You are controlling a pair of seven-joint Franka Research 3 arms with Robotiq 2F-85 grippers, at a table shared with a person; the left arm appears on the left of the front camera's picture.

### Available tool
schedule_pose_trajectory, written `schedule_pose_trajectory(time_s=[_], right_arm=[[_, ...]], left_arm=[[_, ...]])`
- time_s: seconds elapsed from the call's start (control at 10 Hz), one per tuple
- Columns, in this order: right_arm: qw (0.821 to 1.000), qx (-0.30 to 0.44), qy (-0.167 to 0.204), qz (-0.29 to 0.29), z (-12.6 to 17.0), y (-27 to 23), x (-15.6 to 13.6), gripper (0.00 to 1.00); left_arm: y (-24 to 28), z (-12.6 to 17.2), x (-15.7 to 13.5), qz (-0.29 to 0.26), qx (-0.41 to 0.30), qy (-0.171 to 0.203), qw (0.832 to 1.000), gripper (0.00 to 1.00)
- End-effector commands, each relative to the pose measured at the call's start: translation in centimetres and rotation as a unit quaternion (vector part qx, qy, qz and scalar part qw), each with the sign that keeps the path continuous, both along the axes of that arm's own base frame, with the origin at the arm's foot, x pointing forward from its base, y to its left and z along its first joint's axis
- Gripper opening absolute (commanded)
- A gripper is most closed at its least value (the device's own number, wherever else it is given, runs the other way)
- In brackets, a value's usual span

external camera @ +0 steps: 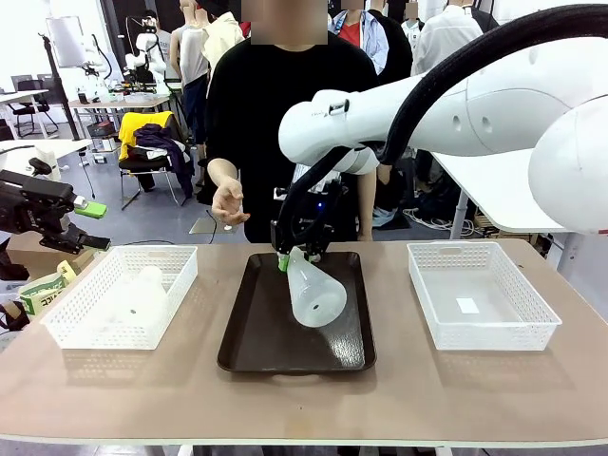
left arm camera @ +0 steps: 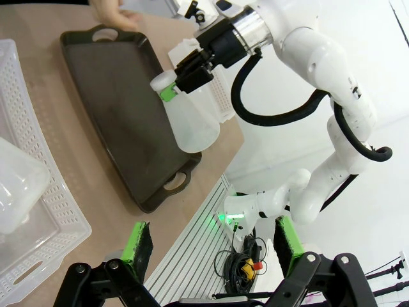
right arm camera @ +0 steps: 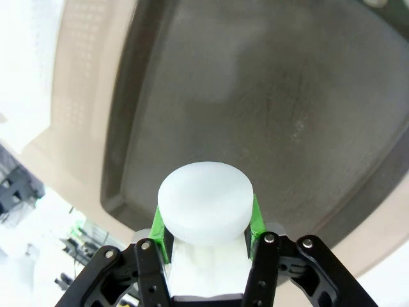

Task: Prepare the laboratory tools.
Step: Place the picked Big flask upright in the Handle tray as instructed by the person.

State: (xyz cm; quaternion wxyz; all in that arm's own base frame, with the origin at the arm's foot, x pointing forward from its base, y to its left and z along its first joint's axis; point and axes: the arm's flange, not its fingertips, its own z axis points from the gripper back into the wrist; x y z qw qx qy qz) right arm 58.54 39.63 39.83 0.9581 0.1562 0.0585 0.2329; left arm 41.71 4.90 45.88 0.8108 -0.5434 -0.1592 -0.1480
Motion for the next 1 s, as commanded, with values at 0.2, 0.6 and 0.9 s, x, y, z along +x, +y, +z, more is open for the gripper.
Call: schedule_pose_trajectory(time_s=[0.2, 0.6, 0.9], right_arm=[[0.982, 0.142, -0.04, 0.121, 2.1, -4.4, -0.8, 0.0], [0.925, 0.289, -0.114, 0.219, 1.7, -6.1, -0.7, 0.0], [0.869, 0.361, -0.19, 0.281, 1.8, -6.6, -1.2, 0.0]], left_arm=[[0.1, 0.3, 0.0, 0.0, -0.007, 0.002, 1.0, 1.0], [0.1, 0.3, 0.0, 0.0, -0.007, 0.002, 1.0, 1.0], [0.1, 0.3, 0.0, 0.0, -0.007, 0.002, 1.0, 1.0]])
